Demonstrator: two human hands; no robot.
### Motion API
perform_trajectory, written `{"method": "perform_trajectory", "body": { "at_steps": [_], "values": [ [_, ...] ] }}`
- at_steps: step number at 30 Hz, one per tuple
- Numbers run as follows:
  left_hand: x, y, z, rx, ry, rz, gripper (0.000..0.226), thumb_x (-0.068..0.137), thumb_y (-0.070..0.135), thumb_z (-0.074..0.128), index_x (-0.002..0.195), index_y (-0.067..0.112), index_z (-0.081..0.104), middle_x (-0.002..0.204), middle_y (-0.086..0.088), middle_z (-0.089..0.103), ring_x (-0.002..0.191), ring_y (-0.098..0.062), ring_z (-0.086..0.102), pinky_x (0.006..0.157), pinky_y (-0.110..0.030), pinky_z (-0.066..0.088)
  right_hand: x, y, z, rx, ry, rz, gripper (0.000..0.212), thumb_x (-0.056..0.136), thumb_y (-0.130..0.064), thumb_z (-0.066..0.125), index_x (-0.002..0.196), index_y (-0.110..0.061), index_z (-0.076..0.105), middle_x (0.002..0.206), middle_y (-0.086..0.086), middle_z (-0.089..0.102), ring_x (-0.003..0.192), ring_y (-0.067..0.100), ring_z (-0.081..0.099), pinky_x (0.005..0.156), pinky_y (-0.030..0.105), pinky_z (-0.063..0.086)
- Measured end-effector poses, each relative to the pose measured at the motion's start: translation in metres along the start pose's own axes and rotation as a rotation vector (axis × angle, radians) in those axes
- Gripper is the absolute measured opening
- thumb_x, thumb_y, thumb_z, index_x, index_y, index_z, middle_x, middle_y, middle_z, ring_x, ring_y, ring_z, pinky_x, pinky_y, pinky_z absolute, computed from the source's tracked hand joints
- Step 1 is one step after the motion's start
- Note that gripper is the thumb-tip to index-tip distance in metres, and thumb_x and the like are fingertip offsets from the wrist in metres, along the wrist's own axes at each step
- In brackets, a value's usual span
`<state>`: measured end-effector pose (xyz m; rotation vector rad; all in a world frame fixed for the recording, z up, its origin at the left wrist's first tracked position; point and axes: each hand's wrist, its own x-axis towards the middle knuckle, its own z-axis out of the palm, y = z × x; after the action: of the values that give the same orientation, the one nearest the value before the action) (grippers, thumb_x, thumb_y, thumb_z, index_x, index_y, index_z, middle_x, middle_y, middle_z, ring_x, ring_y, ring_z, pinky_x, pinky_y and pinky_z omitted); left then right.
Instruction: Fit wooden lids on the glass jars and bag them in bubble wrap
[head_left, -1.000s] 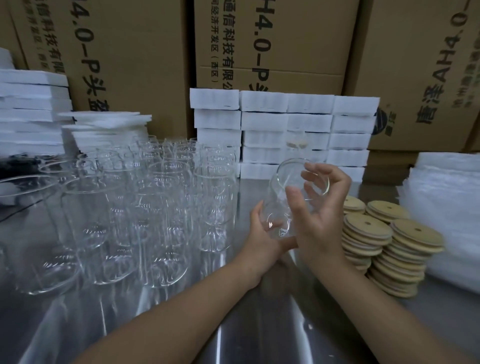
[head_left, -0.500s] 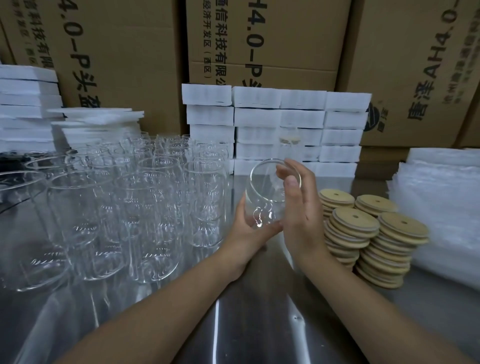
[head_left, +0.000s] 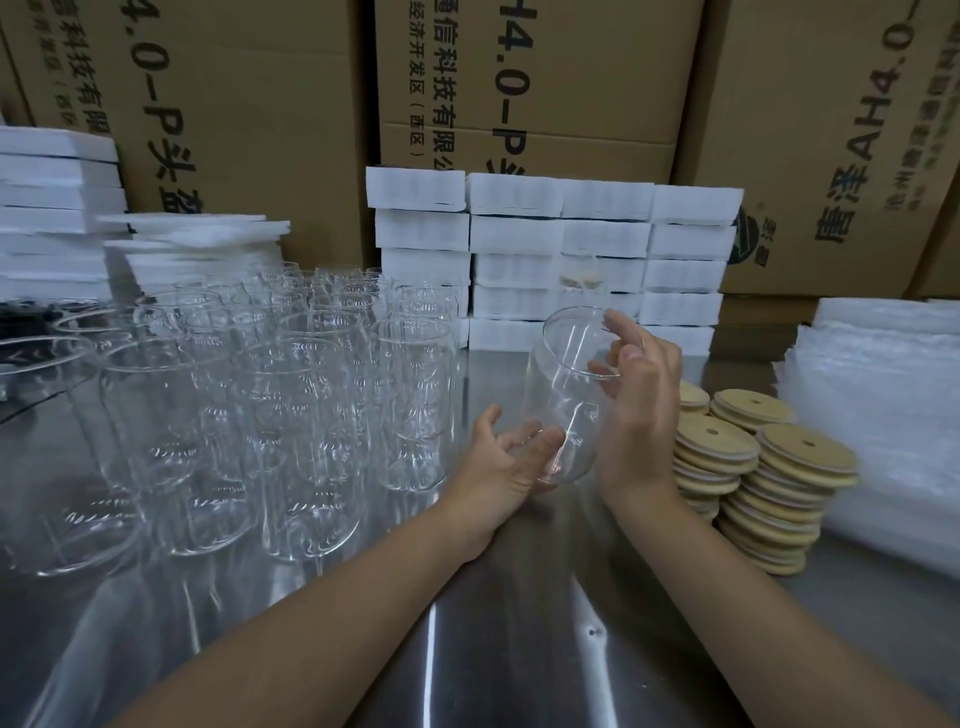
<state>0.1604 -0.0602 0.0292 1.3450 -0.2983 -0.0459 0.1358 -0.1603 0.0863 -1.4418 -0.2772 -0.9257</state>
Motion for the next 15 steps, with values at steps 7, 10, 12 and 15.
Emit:
{"method": "perform_trajectory", "body": {
  "at_steps": [7,10,12,15],
  "values": [
    [0.000,0.002,-0.006,-0.045,-0.009,-0.017,0.081,0.046,0.073,0.068,0.109,0.023,0.055,0.091,0.004,0.067,0.067,-0.007,0.068,0.062,-0.017,0.054,-0.005,0.004,0.004,0.123,-0.018,0.009,0.039,0.072,-0.051,0.044,0.105,-0.029,0.045,0.114,-0.001,0.056,0.109,0.011,0.057,0.093,0.026,0.045],
    [0.007,-0.003,-0.009,-0.099,-0.058,0.003,0.045,0.065,0.057,0.053,0.098,0.027,0.057,0.081,0.009,0.072,0.057,0.003,0.063,0.057,-0.012,0.050,-0.005,0.006,0.004,0.159,-0.049,-0.002,0.040,0.072,-0.048,0.048,0.104,-0.027,0.040,0.111,-0.001,0.059,0.107,0.011,0.059,0.090,0.022,0.046],
    [0.007,-0.002,-0.009,-0.122,-0.057,-0.008,0.046,0.063,0.058,0.052,0.095,0.025,0.057,0.085,0.007,0.072,0.056,0.001,0.063,0.058,-0.013,0.051,-0.006,0.006,0.004,0.168,-0.050,-0.013,0.040,0.072,-0.048,0.047,0.104,-0.026,0.039,0.113,0.003,0.059,0.108,0.015,0.058,0.089,0.021,0.046],
    [0.009,-0.004,-0.010,-0.105,-0.080,-0.013,0.048,0.062,0.064,0.050,0.088,0.024,0.061,0.069,0.015,0.073,0.056,0.002,0.063,0.059,-0.011,0.051,-0.007,0.006,0.006,0.147,-0.052,-0.016,0.042,0.073,-0.051,0.044,0.108,-0.027,0.042,0.115,0.002,0.057,0.109,0.012,0.056,0.091,0.022,0.044]
  ]
}}
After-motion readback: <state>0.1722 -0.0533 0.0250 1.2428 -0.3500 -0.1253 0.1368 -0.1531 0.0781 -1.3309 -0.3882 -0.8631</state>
